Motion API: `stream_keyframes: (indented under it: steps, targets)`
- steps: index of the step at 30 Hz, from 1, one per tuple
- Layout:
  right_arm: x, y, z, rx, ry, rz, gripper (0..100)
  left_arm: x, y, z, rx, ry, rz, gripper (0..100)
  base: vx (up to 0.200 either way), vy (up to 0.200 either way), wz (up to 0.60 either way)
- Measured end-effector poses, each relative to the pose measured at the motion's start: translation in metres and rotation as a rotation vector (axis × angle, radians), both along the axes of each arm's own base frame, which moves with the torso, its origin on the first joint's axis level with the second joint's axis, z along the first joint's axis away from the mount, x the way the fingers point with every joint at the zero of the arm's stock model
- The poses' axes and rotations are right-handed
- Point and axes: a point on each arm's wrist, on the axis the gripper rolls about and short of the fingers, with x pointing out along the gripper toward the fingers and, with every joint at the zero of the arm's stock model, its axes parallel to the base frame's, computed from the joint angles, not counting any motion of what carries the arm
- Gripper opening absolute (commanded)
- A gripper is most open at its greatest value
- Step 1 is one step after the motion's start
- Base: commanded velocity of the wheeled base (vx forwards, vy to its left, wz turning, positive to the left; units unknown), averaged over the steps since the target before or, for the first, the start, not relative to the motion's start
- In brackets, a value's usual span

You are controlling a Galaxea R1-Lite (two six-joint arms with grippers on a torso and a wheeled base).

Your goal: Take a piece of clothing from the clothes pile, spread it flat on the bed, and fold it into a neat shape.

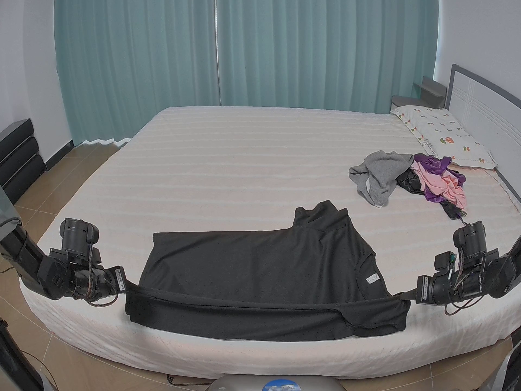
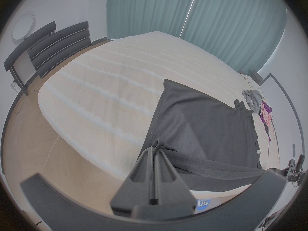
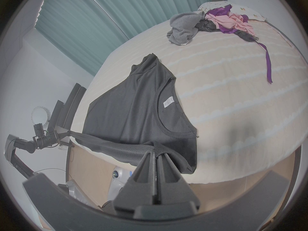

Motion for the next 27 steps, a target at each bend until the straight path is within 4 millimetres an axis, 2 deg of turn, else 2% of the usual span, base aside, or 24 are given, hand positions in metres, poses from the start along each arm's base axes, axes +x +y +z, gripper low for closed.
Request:
stream_keyframes:
  steps: [10,19,27]
  targets:
    - [0.017,0.001,-0.004,0.007,0.001,-0.01,0,0.003,0.0,-0.003,0.027,0.029,0.019,0,0.0,0.0,0.0]
    - [0.01,0.002,0.002,0.013,-0.014,-0.01,0,-0.009,0.002,0.0,0.026,0.071,0.026,0,0.0,0.0,0.0]
    - [0.013,0.003,0.001,0.014,-0.018,-0.006,0,0.0,0.002,-0.002,0.018,0.068,0.024,0,0.0,0.0,0.0]
